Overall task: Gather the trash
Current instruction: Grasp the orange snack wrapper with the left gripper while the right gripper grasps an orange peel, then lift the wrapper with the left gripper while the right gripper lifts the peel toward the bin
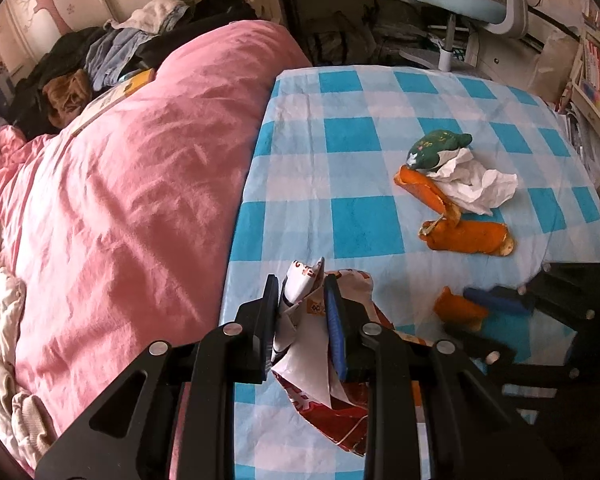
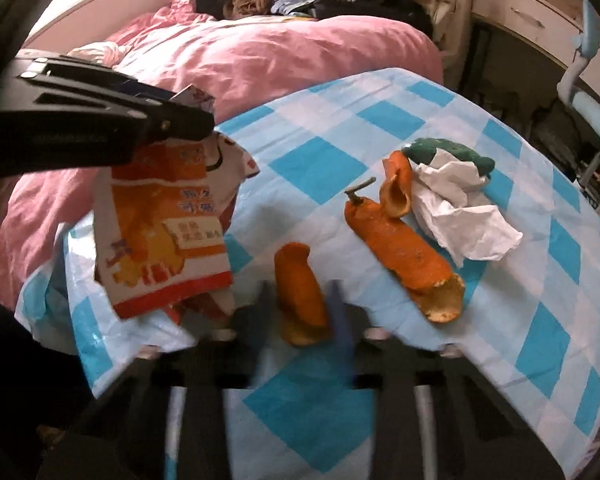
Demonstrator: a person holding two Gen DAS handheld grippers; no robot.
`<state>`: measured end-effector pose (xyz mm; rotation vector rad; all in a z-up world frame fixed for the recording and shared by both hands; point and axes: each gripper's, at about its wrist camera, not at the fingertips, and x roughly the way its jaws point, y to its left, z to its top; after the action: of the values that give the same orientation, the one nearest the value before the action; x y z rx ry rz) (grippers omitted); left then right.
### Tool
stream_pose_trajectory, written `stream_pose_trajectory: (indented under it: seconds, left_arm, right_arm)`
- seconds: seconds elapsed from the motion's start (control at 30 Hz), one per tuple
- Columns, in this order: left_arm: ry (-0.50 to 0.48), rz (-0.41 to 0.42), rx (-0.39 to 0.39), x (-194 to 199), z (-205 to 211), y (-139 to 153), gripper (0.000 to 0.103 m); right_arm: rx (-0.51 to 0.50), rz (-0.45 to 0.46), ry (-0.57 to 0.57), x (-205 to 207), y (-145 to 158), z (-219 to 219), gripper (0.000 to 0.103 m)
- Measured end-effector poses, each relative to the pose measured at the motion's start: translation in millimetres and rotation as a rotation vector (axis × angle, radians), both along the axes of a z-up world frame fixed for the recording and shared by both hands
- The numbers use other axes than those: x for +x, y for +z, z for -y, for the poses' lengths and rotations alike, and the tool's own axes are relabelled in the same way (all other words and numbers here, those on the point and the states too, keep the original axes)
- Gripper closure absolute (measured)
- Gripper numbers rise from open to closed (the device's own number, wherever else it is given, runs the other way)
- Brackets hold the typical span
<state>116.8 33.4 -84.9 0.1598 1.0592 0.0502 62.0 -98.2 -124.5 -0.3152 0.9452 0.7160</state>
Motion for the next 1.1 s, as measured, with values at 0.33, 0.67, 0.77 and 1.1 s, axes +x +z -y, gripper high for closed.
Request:
stream_pose_trajectory:
  seconds: [0.33, 0.67, 0.77, 1.1]
  left_arm:
    - [0.0, 0.058, -0.135, -12, -1, 15, 0.081]
    - [0.034, 0.108, -0.291, -33, -13, 28, 0.081]
    - [0.038, 0.112, -0.334, -39, -16, 30, 0.081]
    - [0.026, 0.108, -0.325, -53, -10, 27, 0.081]
  right_arm:
    - [0.108, 0.004, -0.139, -17, 30, 53, 0.08]
    - [0.2, 0.021, -0.183, -46, 51, 71, 0.08]
    - [0.217, 0.021, -0.185, -57, 53, 73, 0.08]
    - [0.241, 0.03, -0.192, -79, 55, 74, 0.08]
